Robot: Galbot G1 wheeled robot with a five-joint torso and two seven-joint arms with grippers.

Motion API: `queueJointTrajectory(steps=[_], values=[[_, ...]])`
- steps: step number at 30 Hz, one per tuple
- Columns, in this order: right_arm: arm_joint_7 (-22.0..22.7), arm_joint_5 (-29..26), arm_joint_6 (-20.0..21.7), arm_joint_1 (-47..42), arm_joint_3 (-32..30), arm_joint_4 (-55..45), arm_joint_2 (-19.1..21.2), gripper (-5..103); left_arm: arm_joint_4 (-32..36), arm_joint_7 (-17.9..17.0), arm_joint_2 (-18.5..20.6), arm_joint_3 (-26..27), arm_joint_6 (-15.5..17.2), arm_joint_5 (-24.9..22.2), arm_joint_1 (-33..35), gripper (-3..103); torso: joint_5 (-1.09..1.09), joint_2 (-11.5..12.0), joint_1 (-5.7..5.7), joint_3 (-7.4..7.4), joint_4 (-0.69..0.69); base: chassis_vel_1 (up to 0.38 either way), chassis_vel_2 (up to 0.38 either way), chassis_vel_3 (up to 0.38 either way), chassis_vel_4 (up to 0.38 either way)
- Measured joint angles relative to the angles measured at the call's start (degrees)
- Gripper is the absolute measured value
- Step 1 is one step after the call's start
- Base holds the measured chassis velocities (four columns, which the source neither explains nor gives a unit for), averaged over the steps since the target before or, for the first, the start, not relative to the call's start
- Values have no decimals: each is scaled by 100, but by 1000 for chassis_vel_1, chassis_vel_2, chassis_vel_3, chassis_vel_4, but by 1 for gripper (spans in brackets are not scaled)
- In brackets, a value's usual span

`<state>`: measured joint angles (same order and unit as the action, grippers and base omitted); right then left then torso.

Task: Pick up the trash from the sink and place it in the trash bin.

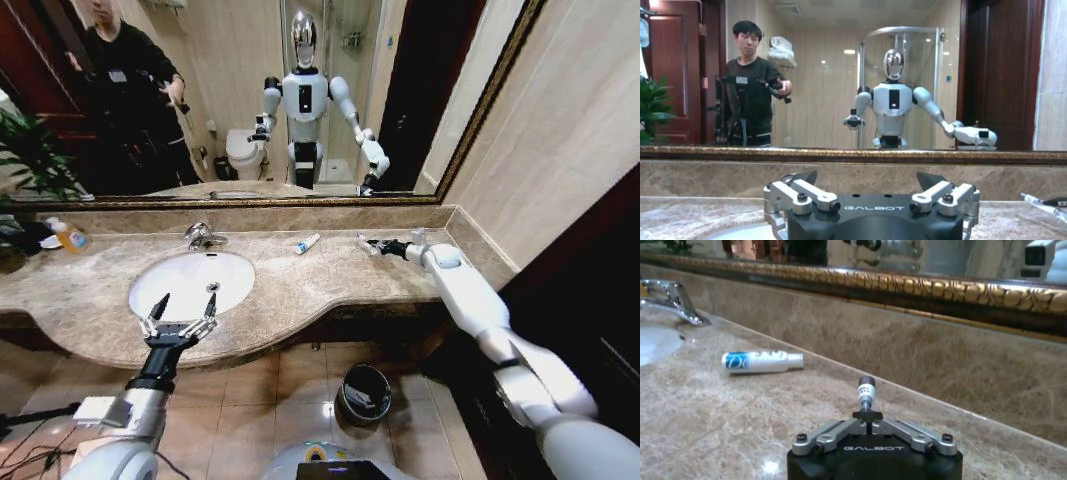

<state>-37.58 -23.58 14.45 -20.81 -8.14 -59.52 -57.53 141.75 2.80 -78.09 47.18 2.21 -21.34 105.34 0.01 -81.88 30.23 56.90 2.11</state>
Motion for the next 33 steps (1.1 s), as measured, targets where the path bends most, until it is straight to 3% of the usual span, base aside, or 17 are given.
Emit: queueJointTrajectory(steps=[6, 9, 11, 13, 15, 17, 19, 21, 27, 30, 33], values=[[389, -414, 69, -349, -100, -701, 228, 0, 0, 0, 0, 1, 0, 0, 0, 100, -1, 0, 0, 0, 0, 0, 0, 0, 0], [1059, -892, 119, -793, -223, -1489, 455, 0, 0, 0, 0, 0, 1, 0, 0, 100, -1, 0, 0, 0, 0, 0, 0, 0, 0], [1159, -955, 120, -861, -246, -1612, 490, 0, 0, 0, 0, 0, 0, 0, -1, 100, 0, 0, 0, 0, 0, 0, 0, 0, 0], [1734, -1325, 117, -1270, -426, -2334, 668, 0, 0, 0, 0, 0, 0, 0, 0, 100, -1, 0, 0, 0, 0, 0, 0, 0, 0], [1954, -1450, 105, -1425, -504, -2626, 718, 0, 0, 2, 1, 0, 0, 0, 0, 100, 0, 0, 0, 0, 0, 0, 0, 0, 0], [2434, -1691, 69, -1898, -772, -3338, 821, 0, 0, 0, 0, 0, 0, 0, 0, 100, -1, 0, 0, -1, 1, 0, 0, 0, 0], [2556, -1731, 64, -2046, -861, -3523, 840, 0, 0, 0, 0, 0, 0, 0, 0, 100, -3, 0, 0, -1, 1, 0, 0, 0, 0], [3031, -1845, 93, -2876, -1422, -4371, 870, 0, 0, 0, 0, 0, 0, 0, 0, 100, -1, 0, 0, -1, 1, 0, 0, 0, 0], [3182, -1870, 198, -4244, -2262, -5531, 727, 0, 0, 2, 0, -1, 0, 0, 0, 100, -2, -1, -1, -1, -1, 0, 0, 0, 0], [3021, -1774, 269, -5198, -2713, -6088, 452, 0, 0, -1, 0, 1, 0, 0, 0, 100, -2, -1, -1, -1, 0, 0, 0, 0, 0], [2885, -1691, 260, -5601, -2882, -6292, 308, 0, 0, -1, 0, 0, 0, 0, 0, 100, -2, -1, -1, -1, 0, 0, 0, 0, 0]])
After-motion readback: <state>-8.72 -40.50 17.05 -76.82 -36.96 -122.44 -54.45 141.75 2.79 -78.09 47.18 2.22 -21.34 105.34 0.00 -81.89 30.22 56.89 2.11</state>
